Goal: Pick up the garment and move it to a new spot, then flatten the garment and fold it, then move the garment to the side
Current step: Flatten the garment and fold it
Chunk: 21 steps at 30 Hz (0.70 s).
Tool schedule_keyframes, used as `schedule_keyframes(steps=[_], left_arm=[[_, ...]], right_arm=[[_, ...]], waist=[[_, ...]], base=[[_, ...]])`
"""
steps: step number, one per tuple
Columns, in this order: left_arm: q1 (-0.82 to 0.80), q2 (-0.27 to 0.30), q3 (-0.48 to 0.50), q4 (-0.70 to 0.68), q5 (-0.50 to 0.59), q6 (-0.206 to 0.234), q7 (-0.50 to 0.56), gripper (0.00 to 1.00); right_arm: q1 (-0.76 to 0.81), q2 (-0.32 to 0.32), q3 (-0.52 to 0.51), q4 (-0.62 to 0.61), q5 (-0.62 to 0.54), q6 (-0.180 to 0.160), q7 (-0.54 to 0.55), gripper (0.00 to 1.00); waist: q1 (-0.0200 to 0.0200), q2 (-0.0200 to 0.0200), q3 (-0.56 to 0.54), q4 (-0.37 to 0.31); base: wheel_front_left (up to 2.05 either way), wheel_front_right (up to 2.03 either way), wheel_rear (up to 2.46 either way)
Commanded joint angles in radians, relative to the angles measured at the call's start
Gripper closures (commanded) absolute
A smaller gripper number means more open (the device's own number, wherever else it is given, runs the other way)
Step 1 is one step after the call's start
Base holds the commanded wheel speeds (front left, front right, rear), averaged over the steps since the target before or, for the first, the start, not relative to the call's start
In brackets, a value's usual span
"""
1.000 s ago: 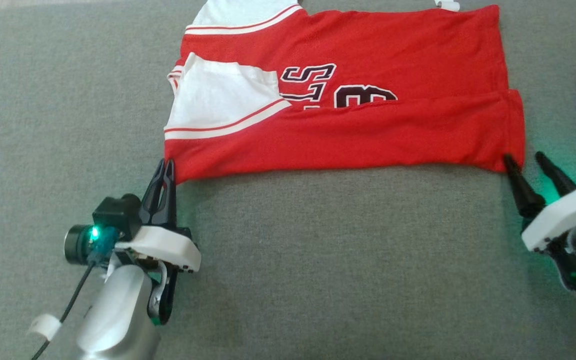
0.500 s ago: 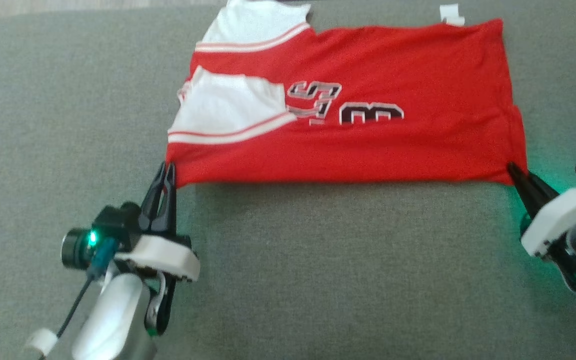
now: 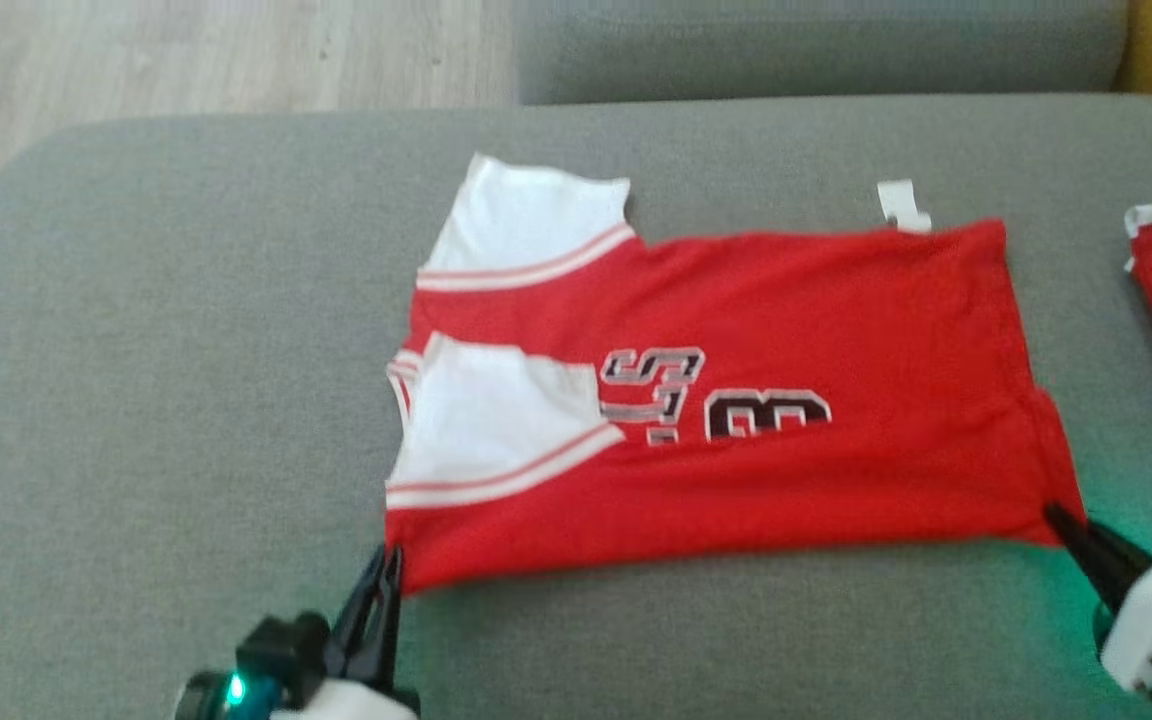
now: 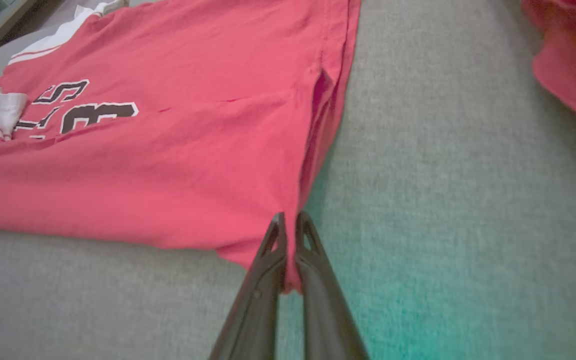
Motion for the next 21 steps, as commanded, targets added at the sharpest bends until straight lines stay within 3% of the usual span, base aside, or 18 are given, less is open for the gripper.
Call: schedule_keyframes(steps=[1,7,12,14,15,16,17,18,21], left_arm=[[0.007,0.018,0.025,-0.046,-0.008,0.006,0.003,1.0],[0.065,0.025,0.01,-0.088,-0.009,0.017,0.022,1.0],[0.072,0.013,0.0,-0.092,-0.015,0.023,0.023,1.0],[0.07,0.01,-0.008,-0.083,-0.013,0.022,0.024,1.0],[0.069,0.008,-0.012,-0.078,-0.014,0.021,0.029,1.0],[0.068,0.005,-0.016,-0.074,-0.014,0.021,0.031,0.9],[0.067,0.005,-0.019,-0.071,-0.014,0.021,0.035,0.62],[0.066,0.004,-0.022,-0.069,-0.013,0.022,0.038,0.0],[0.058,0.008,-0.021,-0.074,-0.005,0.033,0.035,0.0]], right_arm=[[0.039,-0.066,-0.009,-0.027,0.007,0.003,-0.017,1.0],[0.124,-0.082,-0.026,-0.046,0.0,0.003,-0.021,1.0],[0.163,-0.057,-0.06,-0.043,-0.018,0.003,-0.029,0.97],[0.167,-0.044,-0.072,-0.041,-0.034,0.003,-0.032,0.57],[0.166,-0.039,-0.078,-0.039,-0.047,0.003,-0.038,0.0],[0.166,-0.032,-0.085,-0.039,-0.058,0.003,-0.043,0.0],[0.166,-0.026,-0.093,-0.039,-0.068,0.003,-0.048,0.0],[0.164,-0.021,-0.102,-0.039,-0.081,0.003,-0.058,0.0],[0.162,-0.011,-0.134,-0.04,-0.124,0.003,-0.089,0.0]], waist=[[0.0001,0.0,-0.024,0.006],[0.0001,0.0,-0.051,0.015],[0.0001,0.0,-0.059,0.01],[0.0001,0.0,-0.059,0.004],[0.0001,0.0,-0.06,0.0],[0.0001,0.0,-0.059,-0.004],[0.0001,0.0,-0.059,-0.007],[0.0001,0.0,-0.059,-0.009],[0.0001,0.0,-0.058,-0.016]], base=[[0.0,0.0,0.0],[0.0,0.0,0.0],[0.0,0.0,0.0],[0.0,0.0,0.0],[0.0,0.0,0.0],[0.0,0.0,0.0],[0.0,0.0,0.0],[0.0,0.0,0.0],[0.0,0.0,0.0]])
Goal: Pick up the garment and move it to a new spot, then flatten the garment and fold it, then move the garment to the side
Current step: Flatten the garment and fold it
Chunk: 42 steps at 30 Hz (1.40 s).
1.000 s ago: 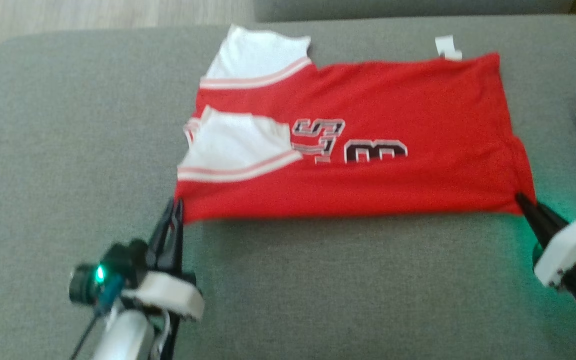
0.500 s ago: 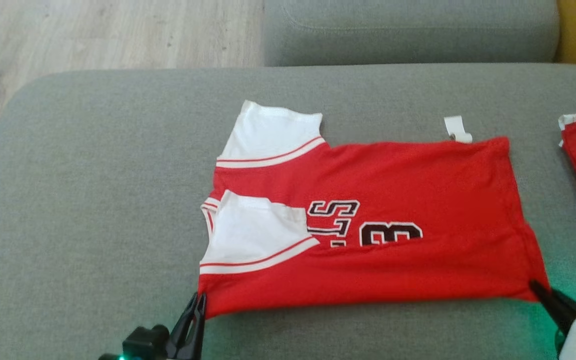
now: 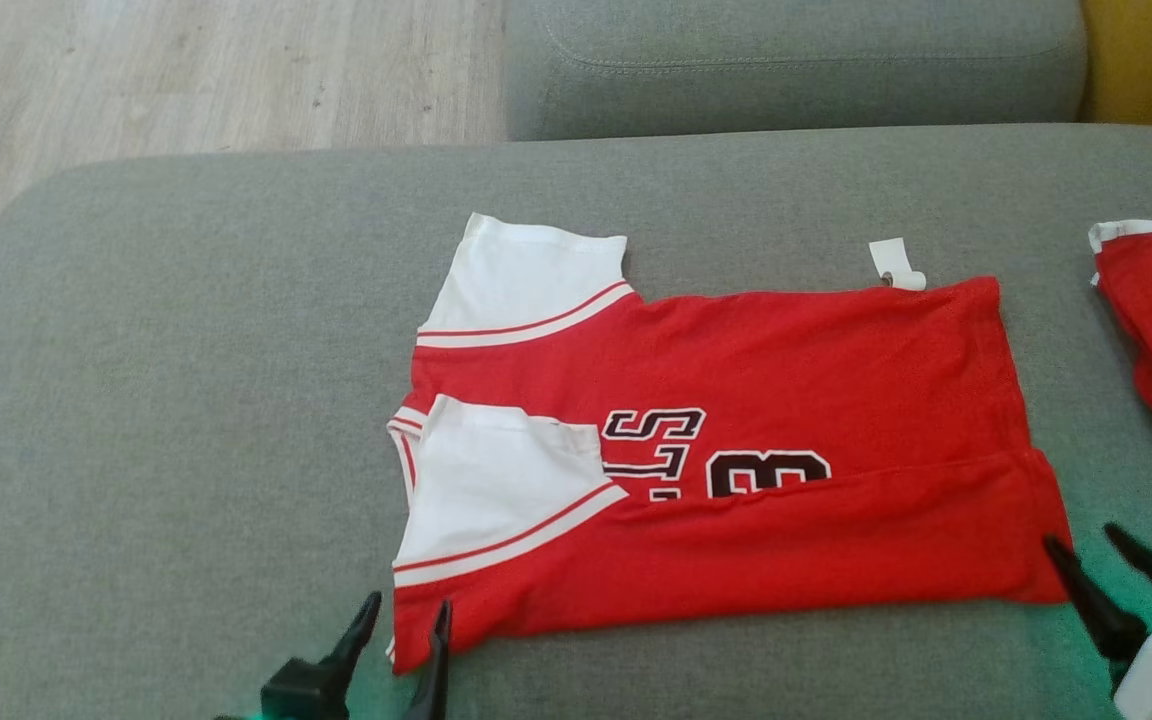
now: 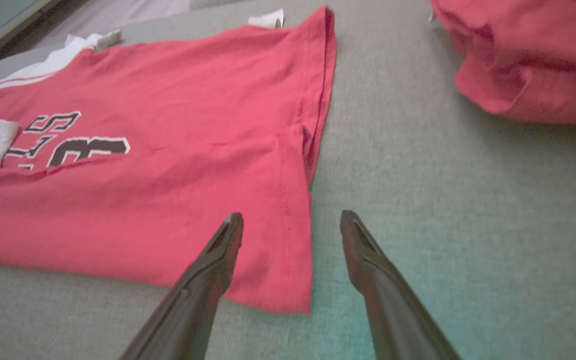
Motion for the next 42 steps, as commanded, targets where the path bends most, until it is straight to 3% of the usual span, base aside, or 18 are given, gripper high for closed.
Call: schedule_keyframes(steps=[1,9,16,19,24,36,42], left_arm=[[-0.043,0.003,0.03,-0.034,0.001,0.009,-0.011,0.0],[-0.148,0.06,0.093,-0.1,0.018,0.038,-0.008,0.0],[-0.421,0.167,0.114,-0.118,0.038,-0.048,0.1,0.0],[-0.603,0.202,0.106,-0.066,0.017,-0.131,0.194,0.0],[-0.794,0.226,0.075,0.051,-0.03,-0.185,0.311,0.0],[-1.06,0.282,-0.013,0.32,-0.175,-0.203,0.55,0.0],[-1.125,0.318,-0.059,0.389,-0.203,-0.204,0.604,0.0]], right_arm=[[0.005,-0.035,-0.016,-0.015,-0.016,0.003,-0.023,0.0],[0.011,0.027,-0.125,-0.104,-0.159,0.003,-0.098,0.0],[0.0,0.082,-0.209,-0.188,-0.256,0.003,-0.092,0.0],[-0.022,0.106,-0.237,-0.237,-0.289,0.003,-0.074,0.0],[-0.045,0.131,-0.25,-0.265,-0.306,0.003,-0.056,0.0],[-0.115,0.135,-0.229,-0.266,-0.302,0.003,-0.056,0.0],[-0.148,0.131,-0.206,-0.254,-0.292,0.003,-0.064,0.0]], waist=[[0.0,0.0,0.0,-0.001],[0.0,0.0,0.031,-0.05],[0.0,0.0,0.102,-0.098],[0.0,0.0,0.155,-0.131],[0.0,0.0,0.213,-0.173],[0.0,0.0,0.307,-0.241],[0.0,0.0,0.354,-0.256]], base=[[0.0,0.0,0.0],[0.0,0.0,0.0],[0.0,0.0,0.0],[0.0,0.0,0.0],[0.0,0.0,0.0],[0.0,0.0,0.0],[0.0,0.0,0.0]])
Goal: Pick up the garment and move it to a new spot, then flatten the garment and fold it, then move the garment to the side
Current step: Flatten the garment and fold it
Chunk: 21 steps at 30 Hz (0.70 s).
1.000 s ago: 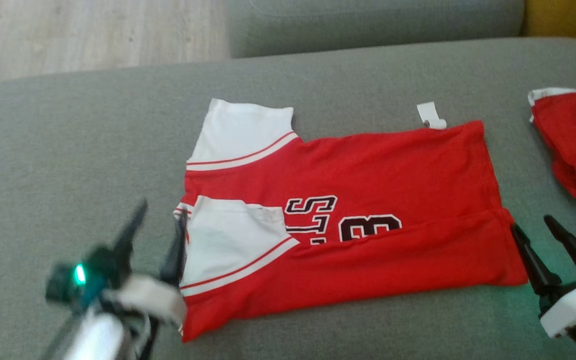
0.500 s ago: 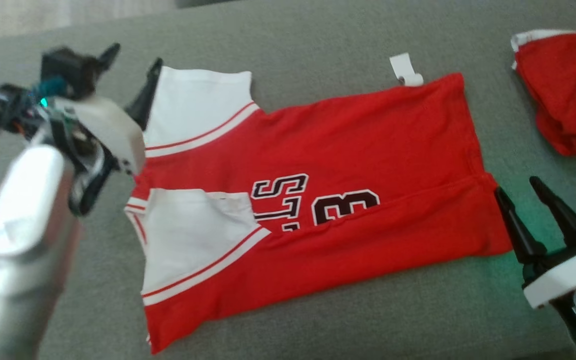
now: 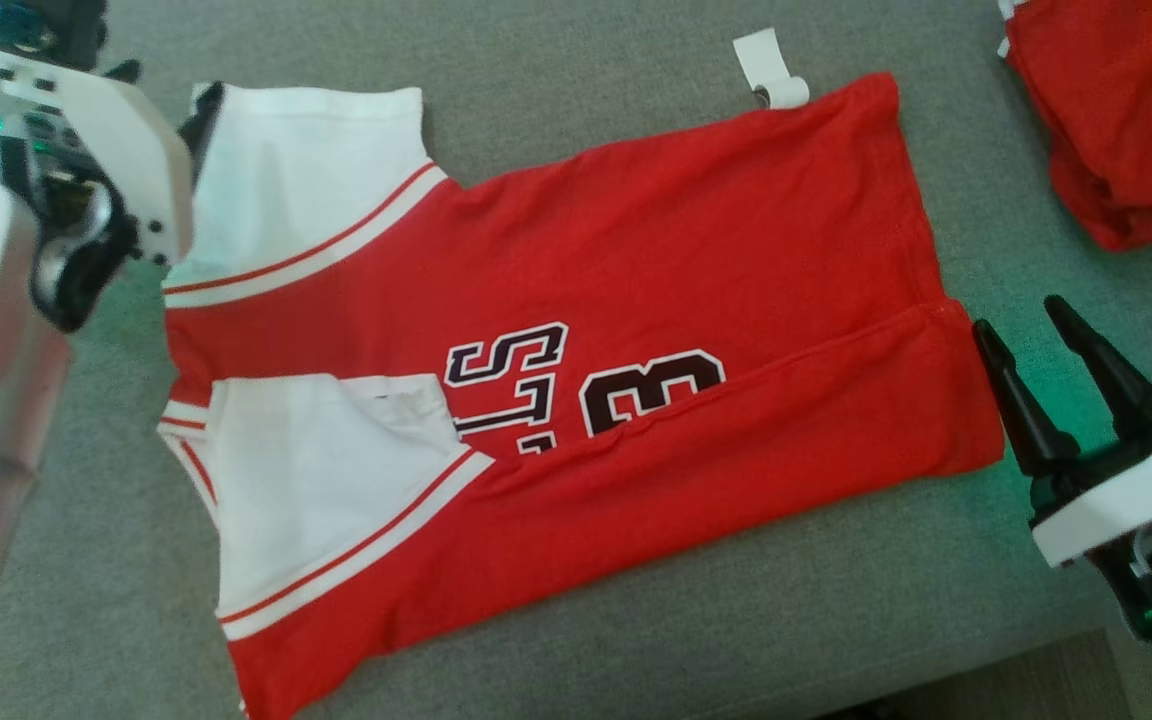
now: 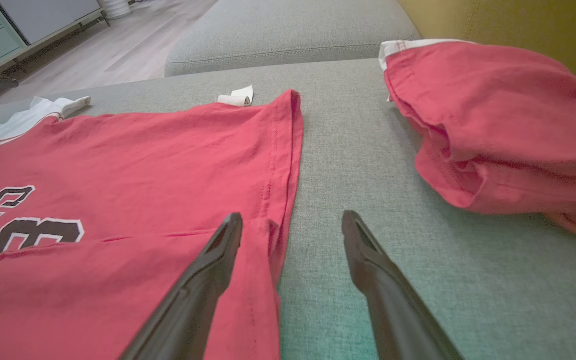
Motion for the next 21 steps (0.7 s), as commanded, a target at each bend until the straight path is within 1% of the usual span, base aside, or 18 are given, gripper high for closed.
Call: schedule_keyframes(steps=[1,5,11,21], left_arm=[[-0.058,0.055,0.027,-0.017,-0.003,0.002,0.006,0.0],[-0.078,0.072,0.008,0.025,0.012,0.002,0.013,0.0],[-0.085,0.071,-0.007,0.063,0.014,0.002,-0.014,0.0],[-0.095,0.073,-0.054,0.066,-0.004,0.002,-0.04,0.0]], right_arm=[[-0.01,-0.032,0.008,-0.018,0.007,0.003,-0.013,0.0],[-0.034,-0.031,0.025,-0.01,0.013,0.003,-0.022,0.0],[-0.057,-0.035,0.042,0.009,0.021,0.003,-0.037,0.0],[-0.079,-0.049,0.057,0.03,0.031,0.003,-0.046,0.0]], waist=[[-0.0001,0.0,0.015,-0.008],[-0.0001,0.0,0.038,-0.017],[-0.0001,0.0,0.058,-0.025],[-0.0001,0.0,0.074,-0.03]], base=[[0.0,0.0,0.0],[0.0,0.0,0.0],[0.0,0.0,0.0],[0.0,0.0,0.0]])
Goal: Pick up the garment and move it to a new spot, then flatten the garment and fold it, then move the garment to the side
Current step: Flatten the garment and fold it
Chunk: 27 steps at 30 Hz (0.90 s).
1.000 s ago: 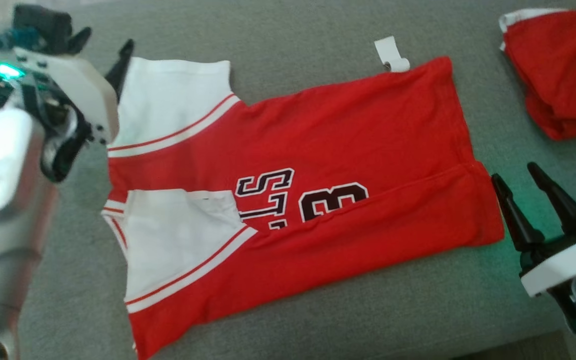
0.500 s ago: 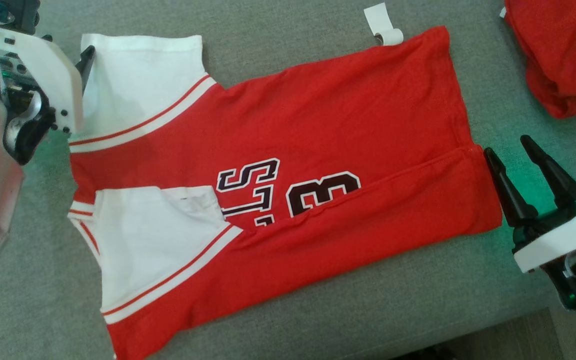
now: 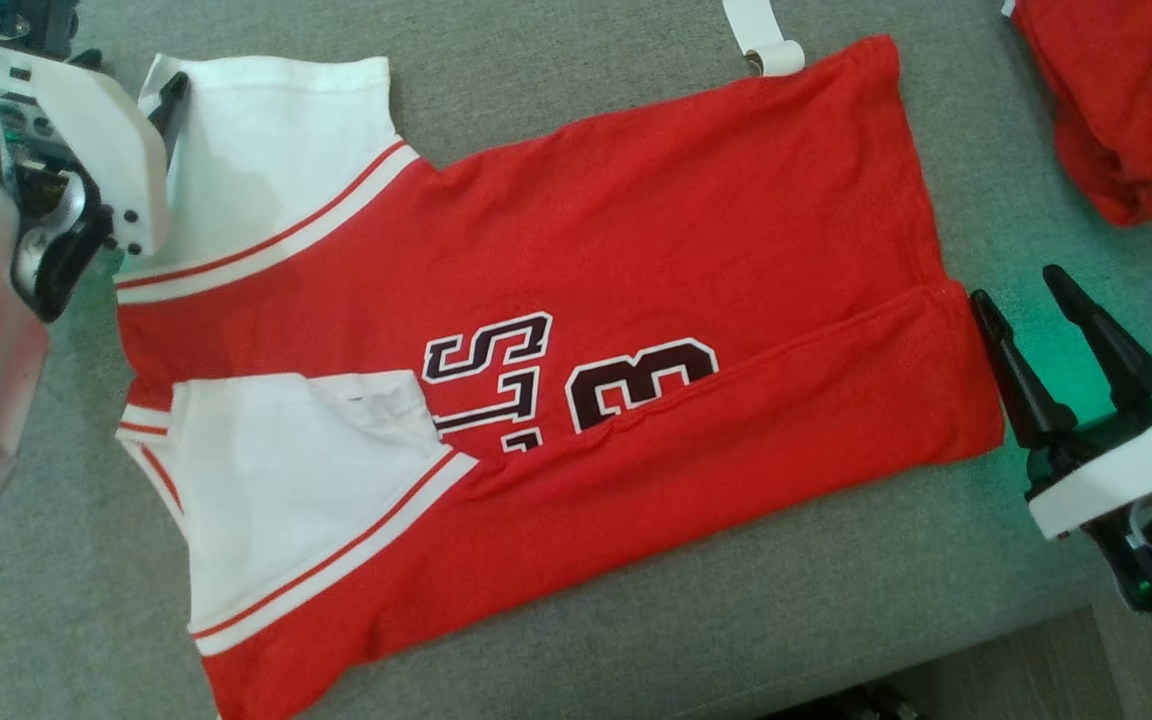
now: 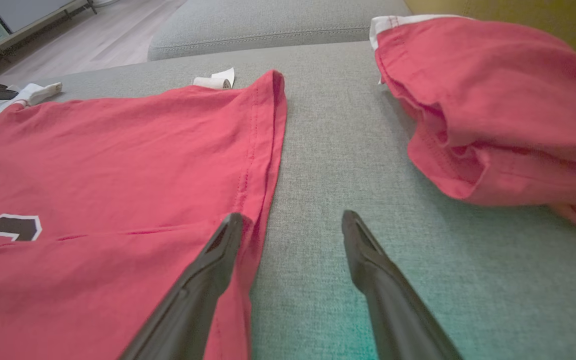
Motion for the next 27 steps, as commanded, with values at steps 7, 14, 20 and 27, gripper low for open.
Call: schedule_keyframes(steps=[7,14,20,27], left_arm=[[-0.052,0.055,-0.027,-0.033,-0.012,0.002,-0.074,1.0],[-0.058,0.051,-0.07,-0.051,-0.026,0.002,-0.136,1.0],[-0.071,0.052,-0.122,-0.08,-0.045,0.002,-0.167,1.0],[-0.115,0.055,-0.175,-0.124,-0.053,0.002,-0.185,1.0]], right_arm=[[-0.036,-0.053,0.022,-0.021,0.028,0.003,0.014,0.0],[-0.135,-0.073,0.043,-0.017,0.078,0.003,0.123,0.0],[-0.299,-0.051,0.106,0.056,0.113,0.003,0.299,0.0],[-0.484,-0.007,0.154,0.224,0.164,0.003,0.405,0.0]], waist=[[0.0,0.0,-0.007,0.009],[0.0,0.0,-0.039,0.03],[0.0,0.0,-0.055,0.052],[0.0,0.0,-0.037,0.083]], base=[[0.0,0.0,0.0],[0.0,0.0,0.0],[0.0,0.0,0.0],[0.0,0.0,0.0]])
